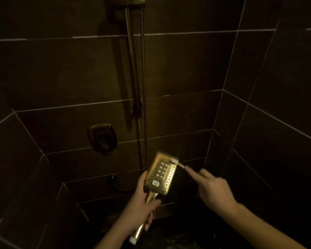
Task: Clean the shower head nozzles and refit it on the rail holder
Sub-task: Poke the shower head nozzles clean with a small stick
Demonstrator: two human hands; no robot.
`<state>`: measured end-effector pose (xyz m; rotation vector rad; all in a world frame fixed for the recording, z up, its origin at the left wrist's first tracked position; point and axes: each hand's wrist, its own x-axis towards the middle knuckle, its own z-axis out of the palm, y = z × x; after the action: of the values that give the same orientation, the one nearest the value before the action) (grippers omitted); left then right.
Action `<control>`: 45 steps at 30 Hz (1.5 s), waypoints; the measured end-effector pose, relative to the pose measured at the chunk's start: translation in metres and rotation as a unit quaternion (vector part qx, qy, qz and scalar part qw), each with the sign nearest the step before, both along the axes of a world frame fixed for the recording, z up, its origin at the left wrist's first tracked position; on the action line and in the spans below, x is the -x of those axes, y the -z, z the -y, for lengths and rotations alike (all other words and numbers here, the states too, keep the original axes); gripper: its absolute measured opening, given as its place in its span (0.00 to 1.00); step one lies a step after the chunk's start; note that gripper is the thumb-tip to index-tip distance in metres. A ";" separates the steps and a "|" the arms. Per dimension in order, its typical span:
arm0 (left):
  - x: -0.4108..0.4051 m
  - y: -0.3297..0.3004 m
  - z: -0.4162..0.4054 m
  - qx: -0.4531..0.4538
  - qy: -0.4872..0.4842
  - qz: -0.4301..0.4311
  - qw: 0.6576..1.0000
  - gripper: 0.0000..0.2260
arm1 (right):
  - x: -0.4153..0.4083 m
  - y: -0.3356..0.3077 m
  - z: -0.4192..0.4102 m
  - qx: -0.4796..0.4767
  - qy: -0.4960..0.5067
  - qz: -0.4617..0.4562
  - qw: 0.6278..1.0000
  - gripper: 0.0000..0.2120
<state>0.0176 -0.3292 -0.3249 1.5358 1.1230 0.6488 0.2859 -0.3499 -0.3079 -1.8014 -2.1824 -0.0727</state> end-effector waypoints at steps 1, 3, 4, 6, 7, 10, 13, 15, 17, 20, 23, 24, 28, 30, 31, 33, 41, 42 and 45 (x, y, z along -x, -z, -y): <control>-0.002 -0.002 0.000 -0.001 0.005 0.000 1.000 0.44 | -0.005 -0.007 -0.006 0.002 0.025 -0.009 1.000 0.34; -0.005 -0.006 -0.001 0.003 0.008 0.003 1.000 0.44 | -0.008 -0.013 -0.008 0.014 0.048 -0.022 0.998 0.32; -0.006 -0.008 -0.002 0.005 0.010 0.005 1.000 0.44 | -0.007 -0.013 -0.005 0.026 0.049 -0.025 0.998 0.31; -0.009 -0.011 -0.005 0.004 0.010 0.010 1.000 0.45 | -0.005 -0.007 0.010 0.053 0.050 -0.039 0.997 0.31; -0.010 -0.011 -0.006 0.001 0.011 0.013 1.000 0.44 | -0.006 -0.003 0.018 0.063 0.059 -0.049 0.995 0.31; -0.017 -0.011 -0.009 0.002 0.022 0.016 1.000 0.45 | -0.022 0.011 0.039 0.102 0.107 -0.097 0.984 0.30; -0.033 -0.007 -0.011 0.012 0.055 0.010 0.998 0.44 | -0.046 0.019 0.063 0.134 0.155 -0.118 0.972 0.26; -0.047 -0.002 -0.013 0.019 0.085 0.009 0.996 0.44 | -0.063 0.021 0.078 0.141 0.191 -0.126 0.963 0.23; -0.066 0.002 -0.014 0.024 0.113 0.010 0.993 0.45 | -0.082 0.020 0.094 0.135 0.239 -0.131 0.953 0.20; -0.097 0.003 -0.012 0.026 0.152 0.016 0.988 0.45 | -0.108 0.018 0.123 0.125 0.312 -0.128 0.933 0.19; -0.133 0.001 -0.003 0.028 0.188 0.026 0.981 0.45 | -0.139 0.011 0.163 0.106 0.380 -0.121 0.911 0.18; -0.145 0.000 0.001 0.022 0.198 0.028 0.980 0.46 | -0.150 0.008 0.177 0.094 0.404 -0.122 0.902 0.17; -0.188 -0.002 0.020 0.000 0.230 0.050 0.972 0.46 | -0.194 -0.009 0.231 0.010 0.488 -0.142 0.861 0.13; -0.207 -0.006 0.030 -0.004 0.247 0.061 0.967 0.46 | -0.214 -0.018 0.253 -0.013 0.514 -0.140 0.846 0.11; -0.216 -0.008 0.034 -0.006 0.256 0.065 0.964 0.46 | -0.224 -0.021 0.263 -0.016 0.523 -0.135 0.841 0.10; -0.232 -0.013 0.041 -0.011 0.274 0.066 0.959 0.46 | -0.242 -0.028 0.279 -0.009 0.542 -0.126 0.831 0.08; -0.270 -0.032 0.047 -0.042 0.286 0.081 0.954 0.45 | -0.286 -0.035 0.291 0.025 0.566 -0.087 0.819 0.12; -0.271 -0.034 0.048 -0.048 0.276 0.086 0.956 0.45 | -0.289 -0.035 0.289 0.029 0.566 -0.085 0.820 0.13; -0.272 -0.037 0.047 -0.061 0.242 0.101 0.963 0.45 | -0.294 -0.035 0.280 0.026 0.574 -0.086 0.814 0.14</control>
<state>0.2893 -0.3760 -0.2874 1.7238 0.5281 0.5276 0.5803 -0.6295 -0.2733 -2.7278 -0.7035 -0.1033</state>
